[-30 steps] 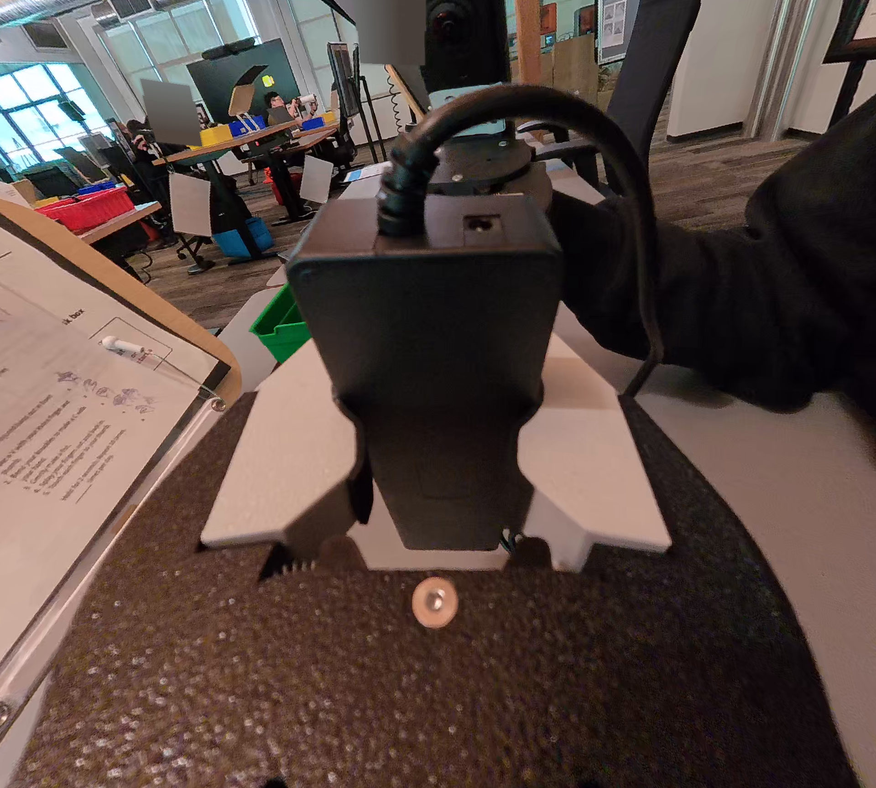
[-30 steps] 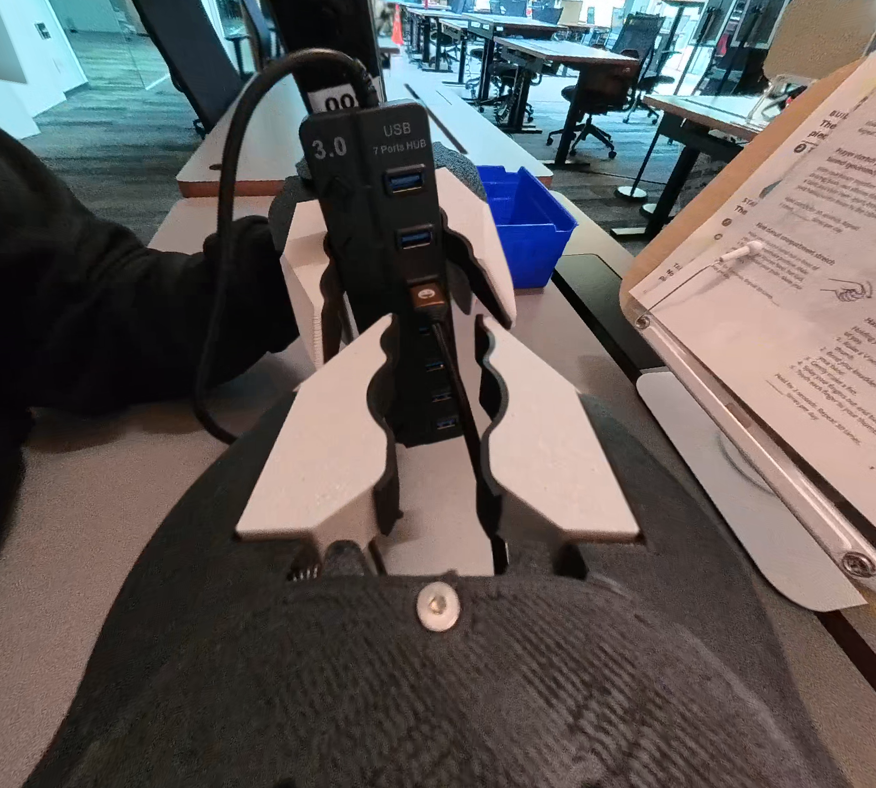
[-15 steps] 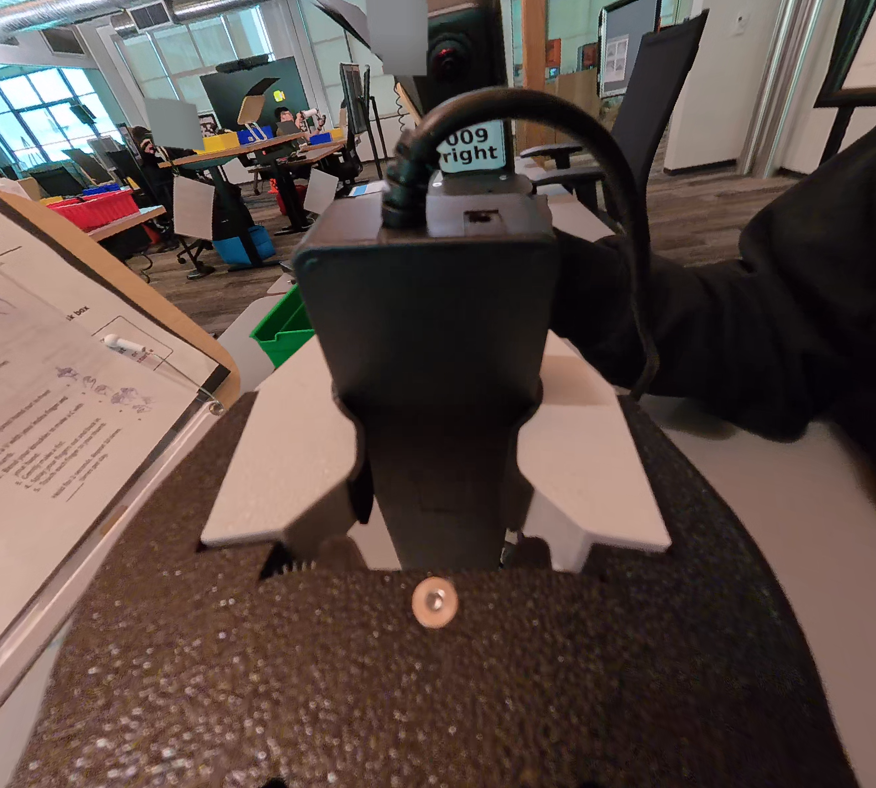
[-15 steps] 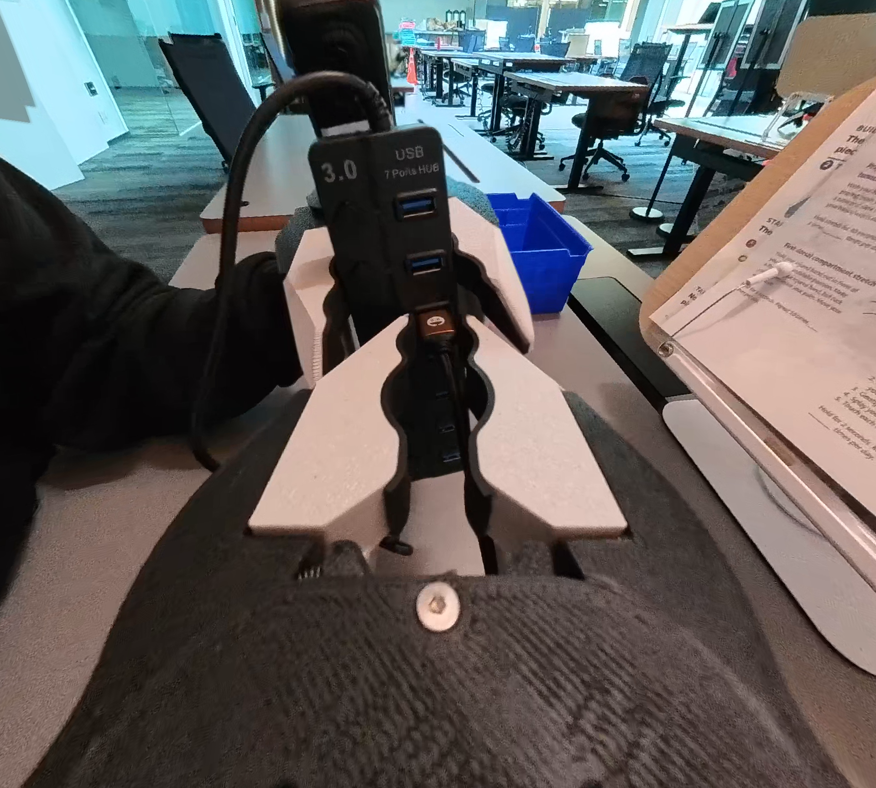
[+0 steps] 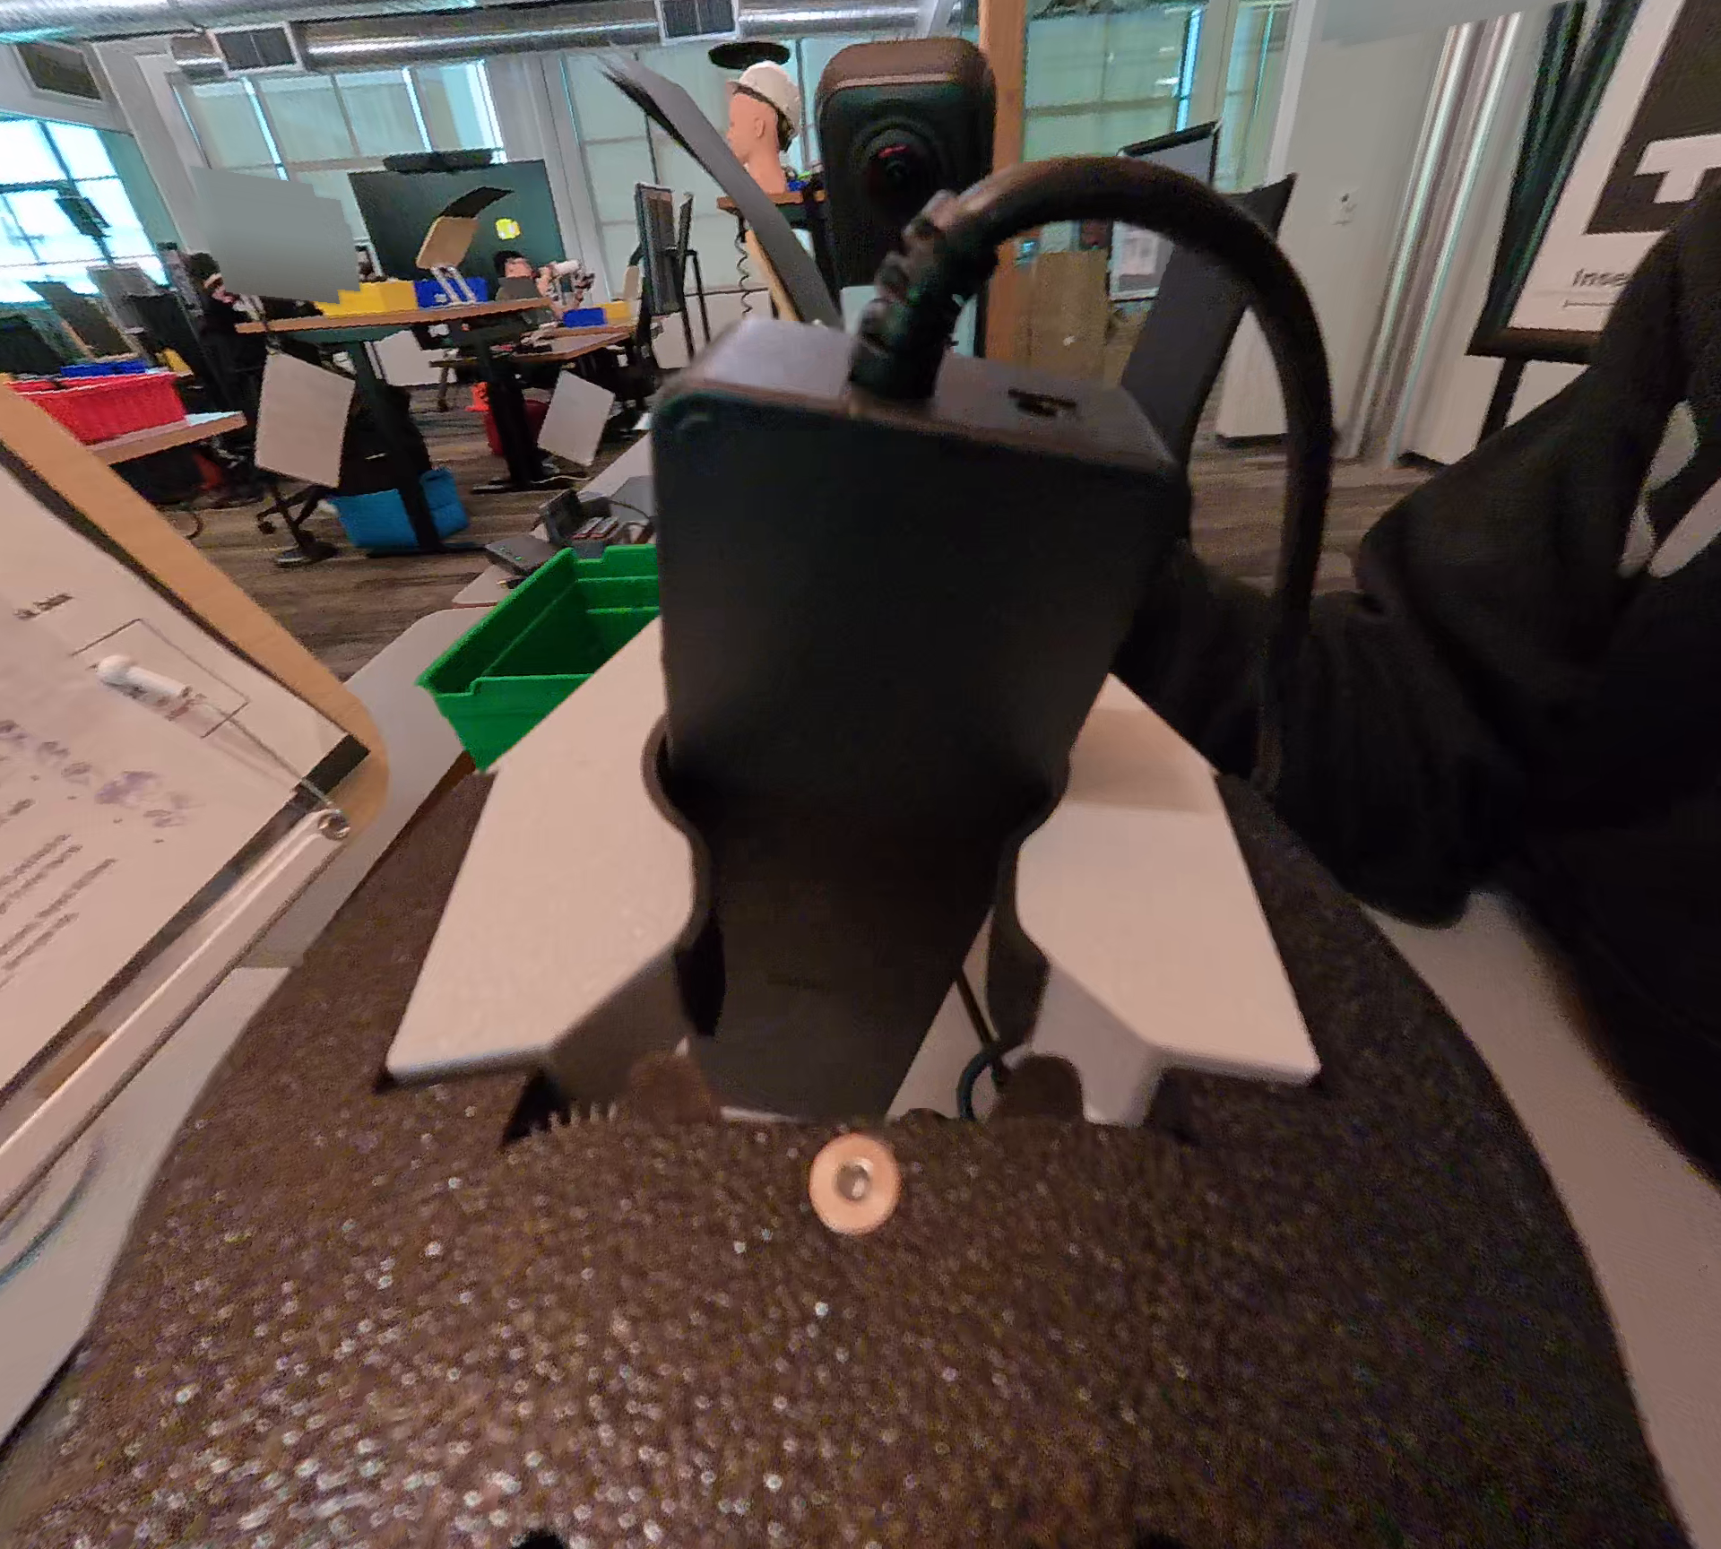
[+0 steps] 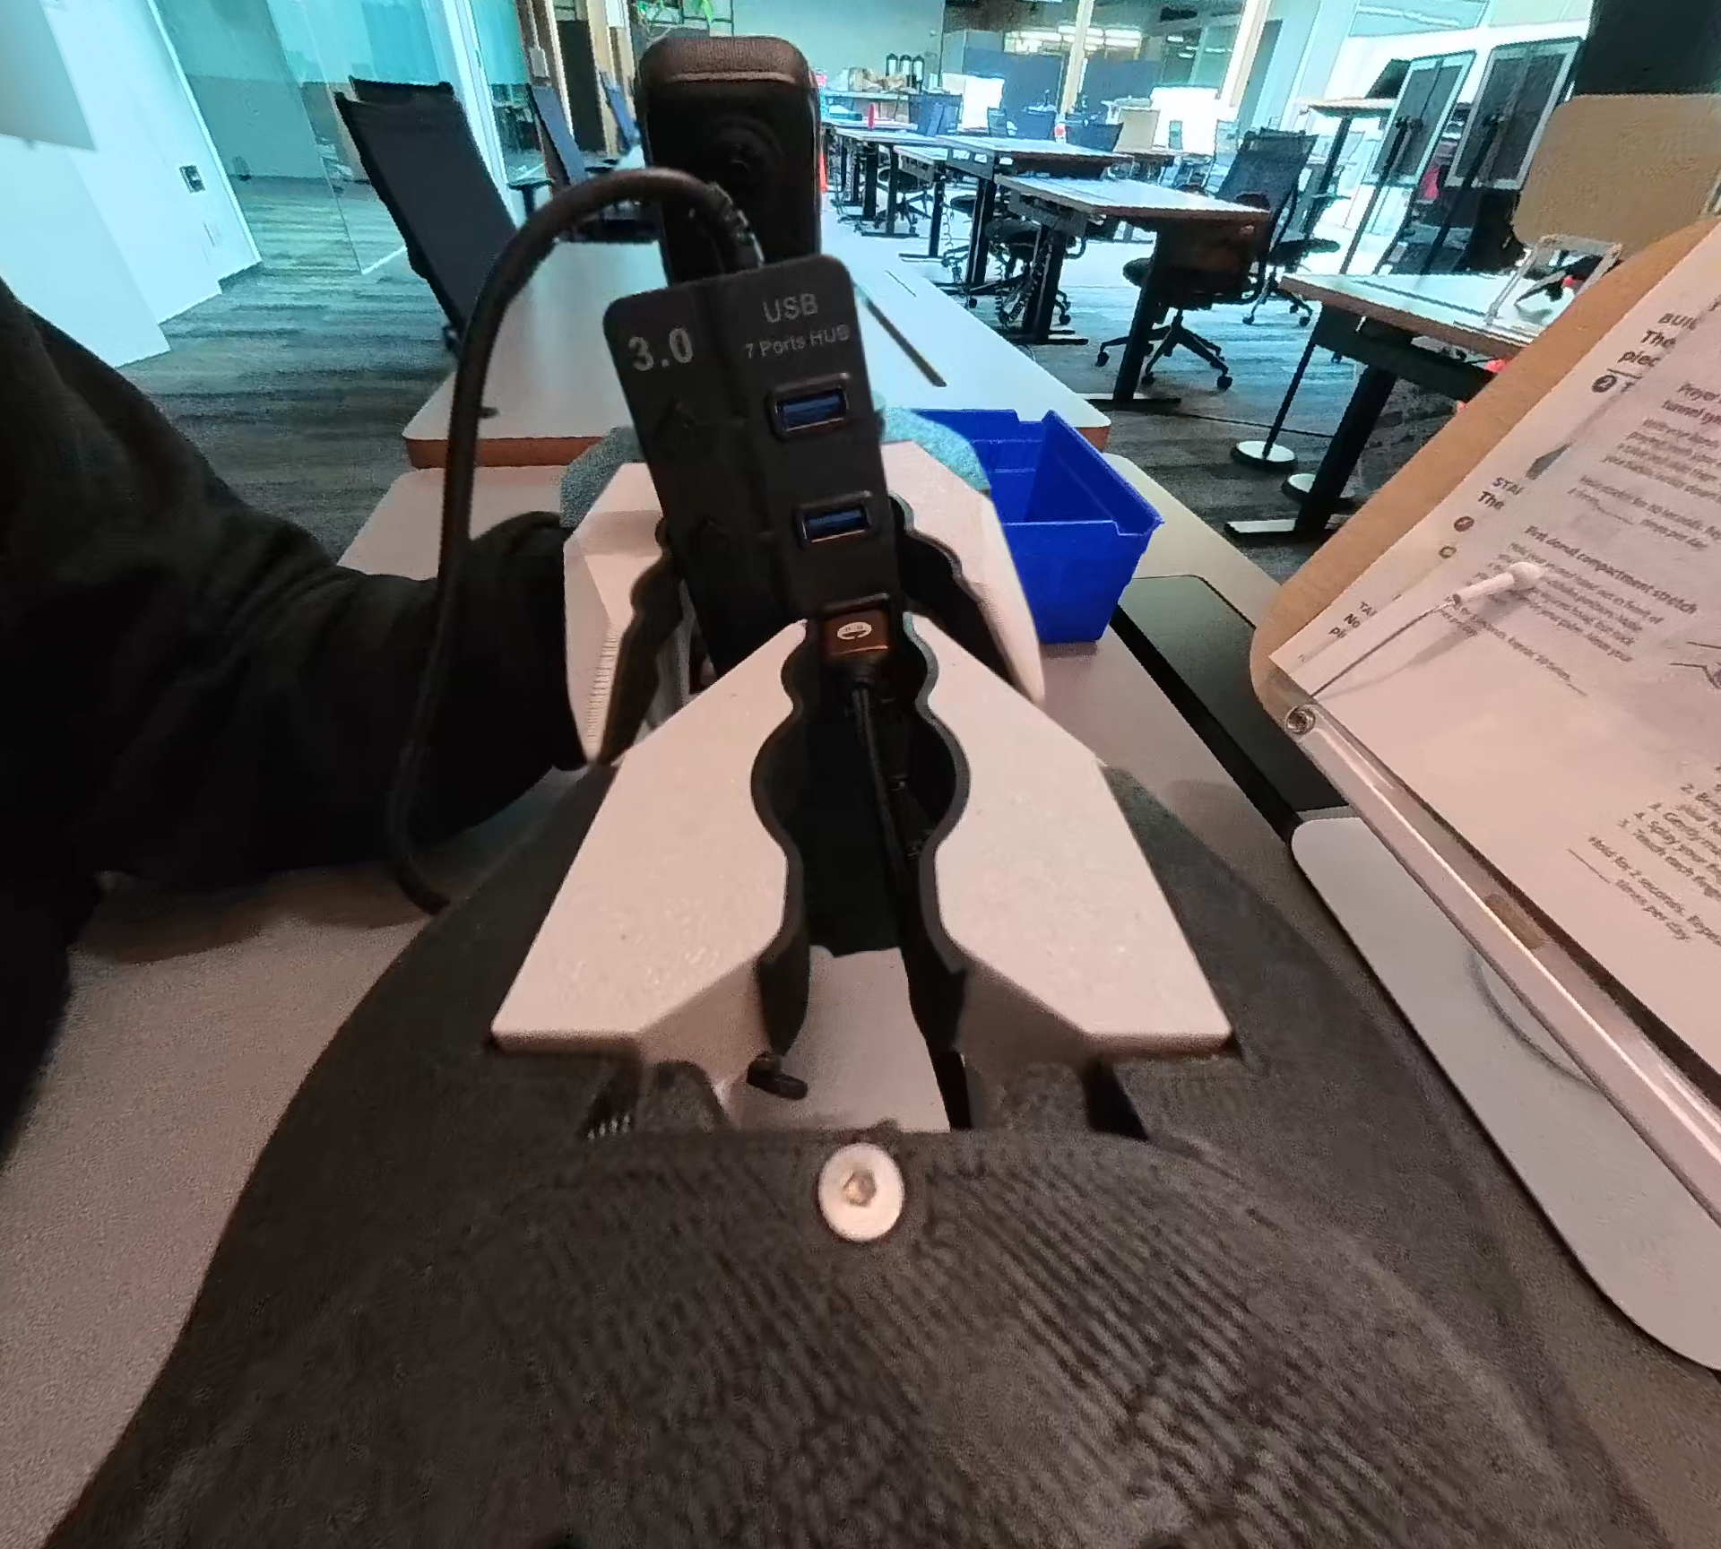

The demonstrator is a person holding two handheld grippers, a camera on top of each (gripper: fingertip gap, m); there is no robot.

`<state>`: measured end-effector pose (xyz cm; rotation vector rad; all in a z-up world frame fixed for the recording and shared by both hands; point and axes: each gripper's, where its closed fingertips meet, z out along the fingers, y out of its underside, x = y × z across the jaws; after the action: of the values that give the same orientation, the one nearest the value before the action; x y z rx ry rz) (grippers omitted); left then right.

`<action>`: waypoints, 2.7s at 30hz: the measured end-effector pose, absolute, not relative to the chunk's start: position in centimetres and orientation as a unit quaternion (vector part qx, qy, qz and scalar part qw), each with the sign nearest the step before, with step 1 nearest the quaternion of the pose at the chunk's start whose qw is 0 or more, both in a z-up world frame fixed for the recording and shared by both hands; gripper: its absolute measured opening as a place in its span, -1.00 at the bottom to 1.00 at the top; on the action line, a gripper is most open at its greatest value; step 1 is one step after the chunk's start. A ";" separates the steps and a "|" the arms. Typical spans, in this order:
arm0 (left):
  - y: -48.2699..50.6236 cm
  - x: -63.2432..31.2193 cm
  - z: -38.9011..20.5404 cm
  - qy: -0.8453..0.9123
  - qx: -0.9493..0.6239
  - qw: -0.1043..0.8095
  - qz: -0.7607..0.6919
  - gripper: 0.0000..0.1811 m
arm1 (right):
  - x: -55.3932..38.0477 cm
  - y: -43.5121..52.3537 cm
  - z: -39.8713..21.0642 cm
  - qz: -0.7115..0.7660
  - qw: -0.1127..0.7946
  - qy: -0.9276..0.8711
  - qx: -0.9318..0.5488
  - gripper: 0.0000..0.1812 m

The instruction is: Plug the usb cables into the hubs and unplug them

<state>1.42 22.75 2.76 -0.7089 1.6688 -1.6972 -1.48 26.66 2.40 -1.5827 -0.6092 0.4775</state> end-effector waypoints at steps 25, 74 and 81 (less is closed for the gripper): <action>28.3 -1.5 6.2 0.587 -0.312 0.402 -0.630 -0.31 | 21.3 10.6 11.1 -0.159 0.761 0.056 -0.626 -0.85; 22.4 -0.3 5.5 0.635 -0.260 0.325 -0.651 -0.30 | -5.5 28.8 -2.3 0.126 0.601 -0.356 -0.704 -0.41; 24.2 1.0 4.4 0.647 -0.326 0.377 -0.577 -0.08 | 1.9 29.3 -0.6 -0.107 0.598 -0.330 -0.723 -0.42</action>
<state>0.98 24.20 4.44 -0.8335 1.6547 -1.4766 1.89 29.31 -0.60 -1.6773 -0.7652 -0.2493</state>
